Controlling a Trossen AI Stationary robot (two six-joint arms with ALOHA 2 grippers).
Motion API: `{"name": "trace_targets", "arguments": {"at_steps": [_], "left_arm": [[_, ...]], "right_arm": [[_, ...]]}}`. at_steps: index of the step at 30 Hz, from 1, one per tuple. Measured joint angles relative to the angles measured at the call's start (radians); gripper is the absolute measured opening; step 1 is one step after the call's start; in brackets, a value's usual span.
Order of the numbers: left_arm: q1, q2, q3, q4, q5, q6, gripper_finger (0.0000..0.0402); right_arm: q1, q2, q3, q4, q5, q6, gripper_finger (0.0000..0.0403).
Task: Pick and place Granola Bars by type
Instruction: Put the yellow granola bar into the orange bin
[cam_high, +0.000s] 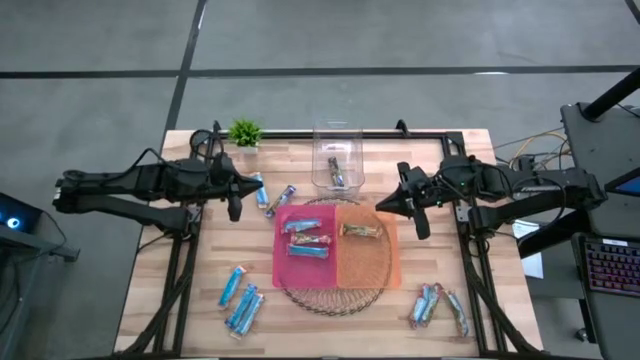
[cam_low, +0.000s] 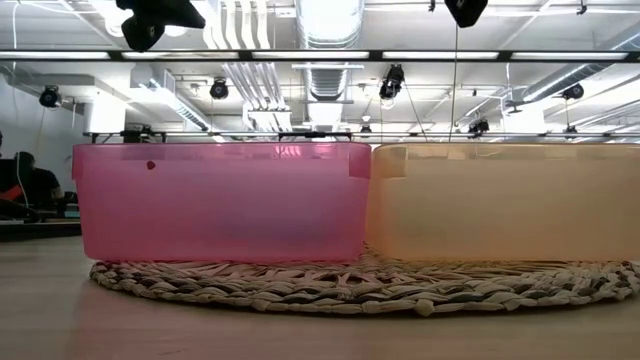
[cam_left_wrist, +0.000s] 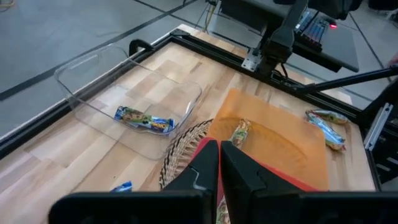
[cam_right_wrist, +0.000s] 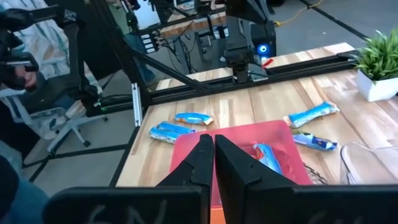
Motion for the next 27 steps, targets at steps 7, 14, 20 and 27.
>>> {"name": "trace_targets", "arguments": {"at_steps": [7,14,20,27], "left_arm": [[0.000,0.026,0.000,-0.002,0.000,-0.049,0.0056],[0.065,0.115,0.128,-0.282,0.000,-0.164,0.0149],[0.172,0.253,0.286,-0.444,-0.059,-0.194,0.0196],[0.323,0.413,0.437,-0.533,-0.029,-0.435,0.0202]], "right_arm": [[0.000,0.000,0.000,-0.001,-0.001,0.006,0.0009],[0.000,0.001,0.000,-0.002,-0.001,0.018,0.0009],[0.000,0.008,-0.001,-0.002,-0.001,0.017,0.0009],[0.000,0.014,-0.001,-0.003,-0.001,0.015,0.0009]]}}
